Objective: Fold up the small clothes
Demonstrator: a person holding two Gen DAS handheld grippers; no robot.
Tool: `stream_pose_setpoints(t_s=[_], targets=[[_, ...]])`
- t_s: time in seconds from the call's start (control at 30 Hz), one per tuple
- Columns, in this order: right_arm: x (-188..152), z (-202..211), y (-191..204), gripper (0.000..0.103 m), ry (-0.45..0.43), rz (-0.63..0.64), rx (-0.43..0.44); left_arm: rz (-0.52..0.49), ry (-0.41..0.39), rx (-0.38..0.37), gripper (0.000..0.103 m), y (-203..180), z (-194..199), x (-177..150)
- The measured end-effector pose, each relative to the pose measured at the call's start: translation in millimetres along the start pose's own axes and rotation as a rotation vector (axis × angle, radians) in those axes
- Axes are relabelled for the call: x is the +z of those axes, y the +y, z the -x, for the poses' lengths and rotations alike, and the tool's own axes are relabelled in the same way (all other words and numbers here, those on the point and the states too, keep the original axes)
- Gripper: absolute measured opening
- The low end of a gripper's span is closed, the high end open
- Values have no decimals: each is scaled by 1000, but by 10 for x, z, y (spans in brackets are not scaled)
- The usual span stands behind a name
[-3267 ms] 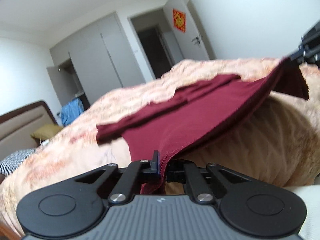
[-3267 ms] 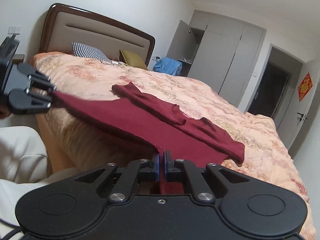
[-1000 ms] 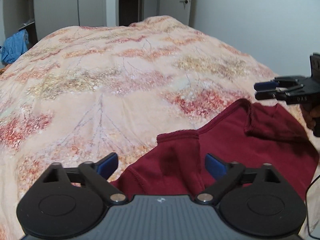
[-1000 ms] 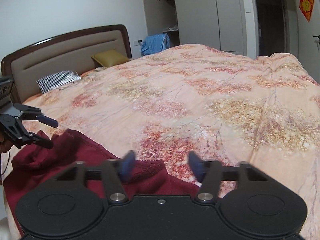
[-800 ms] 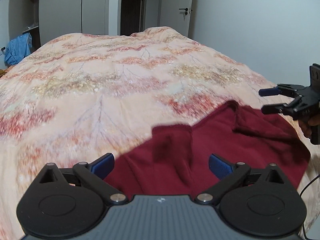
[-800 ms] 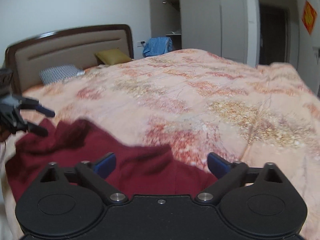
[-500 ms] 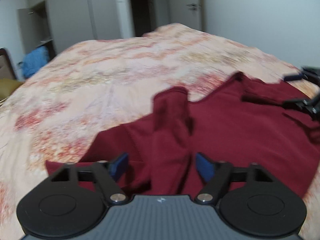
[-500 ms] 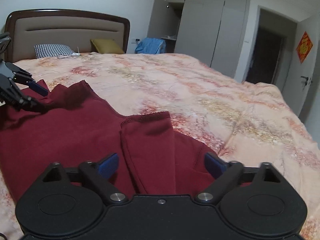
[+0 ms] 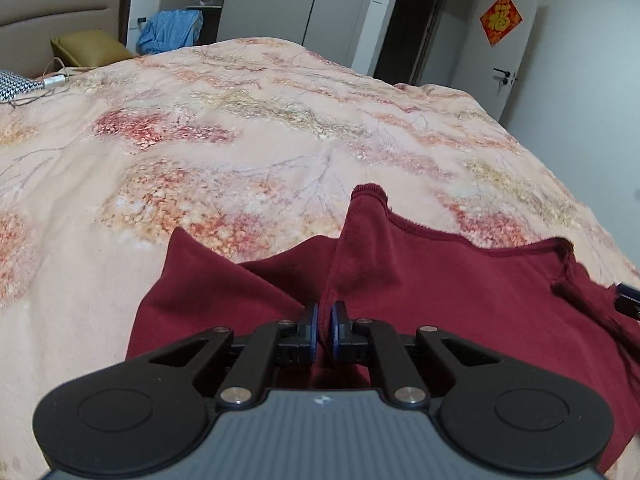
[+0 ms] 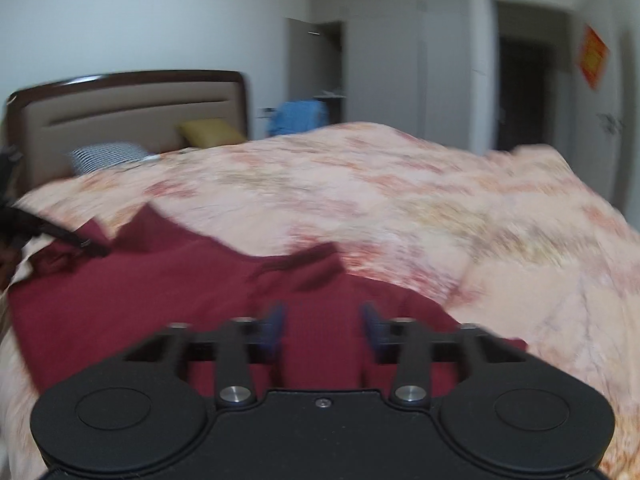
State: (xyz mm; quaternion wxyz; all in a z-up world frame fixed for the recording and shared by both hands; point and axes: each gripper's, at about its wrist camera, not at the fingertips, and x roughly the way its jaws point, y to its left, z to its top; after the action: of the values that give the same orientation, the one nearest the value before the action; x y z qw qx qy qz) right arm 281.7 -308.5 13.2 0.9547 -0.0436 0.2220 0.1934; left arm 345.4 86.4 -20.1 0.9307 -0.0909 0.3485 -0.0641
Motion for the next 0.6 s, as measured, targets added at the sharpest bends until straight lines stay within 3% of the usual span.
stream_pose_setpoints(t_s=[0.13, 0.17, 0.2, 0.33, 0.5, 0.6], targets=[[-32, -94, 292, 51, 57, 193, -8, -10, -21, 11, 6, -72, 43, -19], [-35, -145, 327, 34, 77, 216, -14, 7, -32, 5, 6, -72, 80, -16], [-34, -177, 336, 5, 87, 223, -25, 21, -48, -1, 5, -72, 132, -1], [50, -186, 94, 6, 46, 85, -84, 19, -95, -2, 5, -86, 350, 54], [-16, -254, -471, 5, 66, -247, -189, 37, -22, 42, 5, 12, 136, -17], [-131, -251, -630, 7, 89, -356, -161, 77, -30, 19, 6, 36, 97, -78]])
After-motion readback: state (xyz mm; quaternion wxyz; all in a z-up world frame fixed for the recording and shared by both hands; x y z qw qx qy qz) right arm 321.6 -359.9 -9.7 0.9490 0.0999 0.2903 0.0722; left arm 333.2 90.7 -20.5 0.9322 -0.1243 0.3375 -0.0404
